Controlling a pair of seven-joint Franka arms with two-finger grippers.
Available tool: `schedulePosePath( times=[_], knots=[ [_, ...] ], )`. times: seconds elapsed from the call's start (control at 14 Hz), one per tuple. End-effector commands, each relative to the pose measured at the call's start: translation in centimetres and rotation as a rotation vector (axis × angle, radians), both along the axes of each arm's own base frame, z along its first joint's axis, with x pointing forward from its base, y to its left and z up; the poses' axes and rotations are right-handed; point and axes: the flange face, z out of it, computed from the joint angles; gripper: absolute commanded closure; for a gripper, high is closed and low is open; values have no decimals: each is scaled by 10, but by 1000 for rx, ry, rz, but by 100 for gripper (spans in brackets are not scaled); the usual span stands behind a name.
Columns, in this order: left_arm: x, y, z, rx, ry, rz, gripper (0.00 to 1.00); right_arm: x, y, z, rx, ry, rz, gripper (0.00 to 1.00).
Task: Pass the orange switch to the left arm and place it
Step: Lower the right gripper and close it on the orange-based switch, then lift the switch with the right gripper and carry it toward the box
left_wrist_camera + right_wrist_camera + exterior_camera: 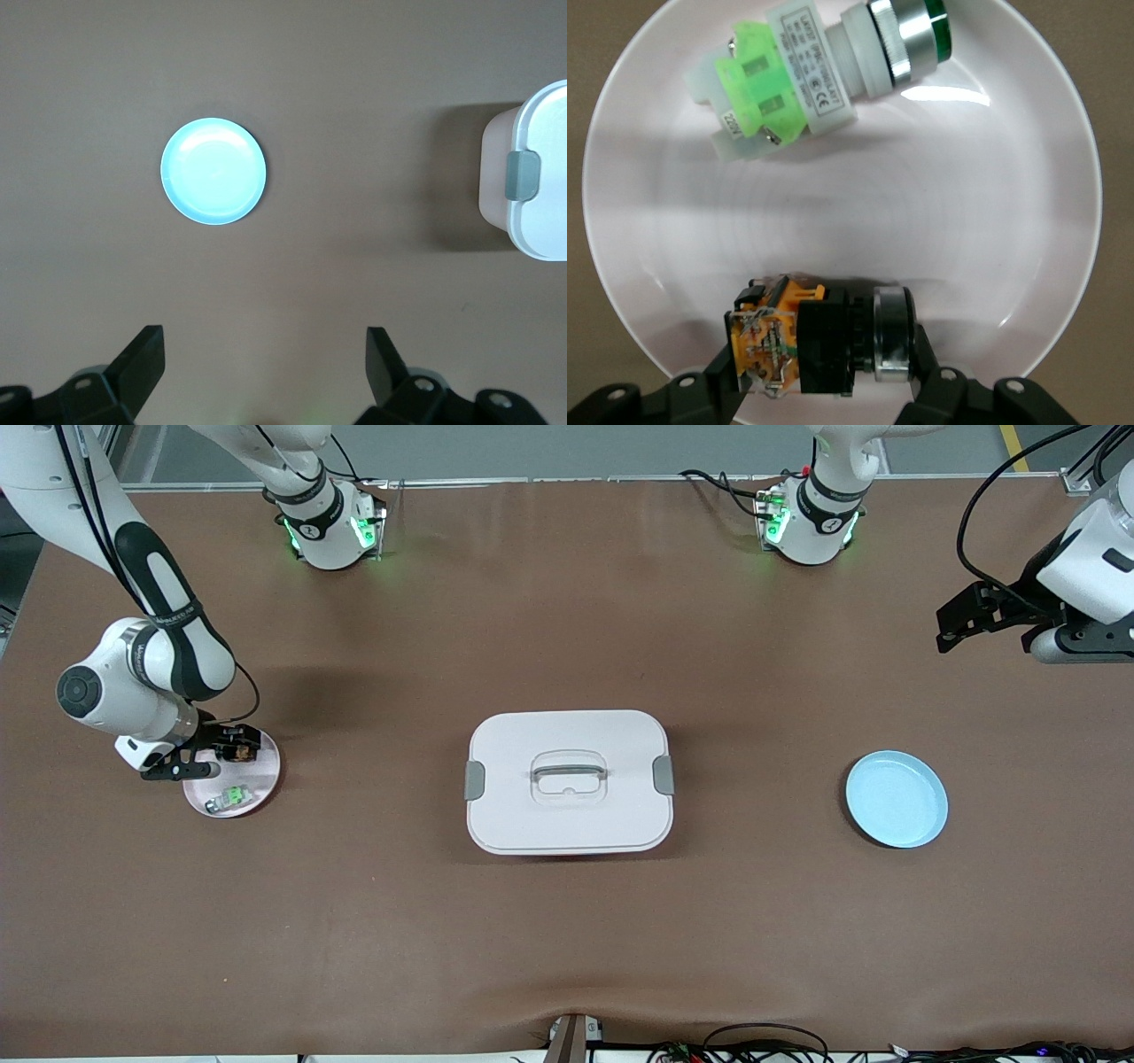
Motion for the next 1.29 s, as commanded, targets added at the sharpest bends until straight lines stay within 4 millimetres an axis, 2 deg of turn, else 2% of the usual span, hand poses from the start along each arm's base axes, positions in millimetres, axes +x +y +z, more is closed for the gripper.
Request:
schedulePosePath(
  times=[0.0, 0.14, 0.29, 0.43, 0.72, 0.93, 1.07, 1.22],
  knots=[
    [1, 3, 4, 0, 4, -7, 0, 2, 1, 1, 10, -4, 2, 41],
    [1, 3, 4, 0, 4, -7, 0, 4, 2, 6, 11, -4, 5, 43],
    [1, 3, 4, 0, 4, -5, 0, 12, 4, 25, 9, -12, 20, 45],
    [1, 3, 4, 0, 4, -5, 0, 22, 17, 53, 14, -6, 45, 47],
    [1, 3, 4, 0, 4, -5, 0, 46, 26, 124, 42, 67, 71, 47],
    [1, 3, 4, 0, 4, -5, 0, 70, 42, 189, 60, 132, 102, 47],
    [1, 3, 4, 0, 4, -5, 0, 82, 64, 232, 46, 172, 60, 47],
    [0, 2, 4, 0, 4, -7, 0, 87, 95, 265, 10, 208, 16, 47]
  ],
)
